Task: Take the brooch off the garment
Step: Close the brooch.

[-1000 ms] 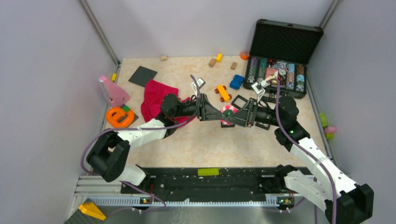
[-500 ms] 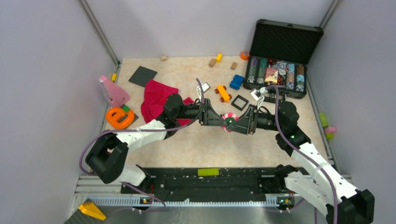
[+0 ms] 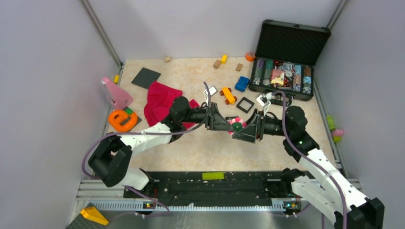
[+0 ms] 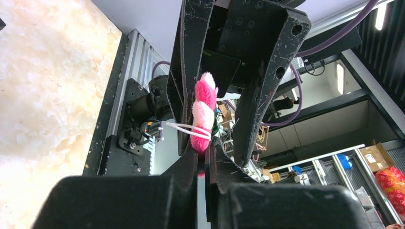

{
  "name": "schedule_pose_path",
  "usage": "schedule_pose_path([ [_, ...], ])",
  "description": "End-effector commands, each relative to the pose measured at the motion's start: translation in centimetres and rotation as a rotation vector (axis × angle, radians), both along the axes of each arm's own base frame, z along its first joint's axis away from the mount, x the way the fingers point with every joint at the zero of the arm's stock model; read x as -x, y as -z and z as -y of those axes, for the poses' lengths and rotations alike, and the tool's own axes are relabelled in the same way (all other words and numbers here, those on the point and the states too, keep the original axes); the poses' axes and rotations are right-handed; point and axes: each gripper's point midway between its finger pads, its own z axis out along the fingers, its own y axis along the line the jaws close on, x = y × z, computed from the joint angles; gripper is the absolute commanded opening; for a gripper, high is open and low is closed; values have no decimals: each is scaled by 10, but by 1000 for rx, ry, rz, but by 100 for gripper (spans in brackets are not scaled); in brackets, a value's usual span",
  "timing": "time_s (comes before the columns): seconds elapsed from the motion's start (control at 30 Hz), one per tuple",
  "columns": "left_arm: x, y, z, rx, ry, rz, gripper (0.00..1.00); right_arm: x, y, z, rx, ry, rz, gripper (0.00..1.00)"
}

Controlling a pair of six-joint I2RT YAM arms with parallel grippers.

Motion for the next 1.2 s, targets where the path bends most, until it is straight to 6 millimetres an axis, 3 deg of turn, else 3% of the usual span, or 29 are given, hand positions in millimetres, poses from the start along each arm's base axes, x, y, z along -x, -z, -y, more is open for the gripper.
schedule_pose_path([
  [0.0,-9,-13,1,52,-40,25,0,9,-3,3,2,-13,69,50],
  [0.27,-12,-14,-9,108,-37,-22,0,5,-6,13,-10,94,144,50],
  [0.43,-10,-14,-10,111,-32,-21,0,-4,-6,13,-27,139,146,41],
  [0.7,-6,-14,-12,113,-17,-14,0,-9,-18,6,-108,119,147,38],
  [1.17,0,-17,-15,128,-7,-12,0,-13,-28,8,-183,167,156,43],
])
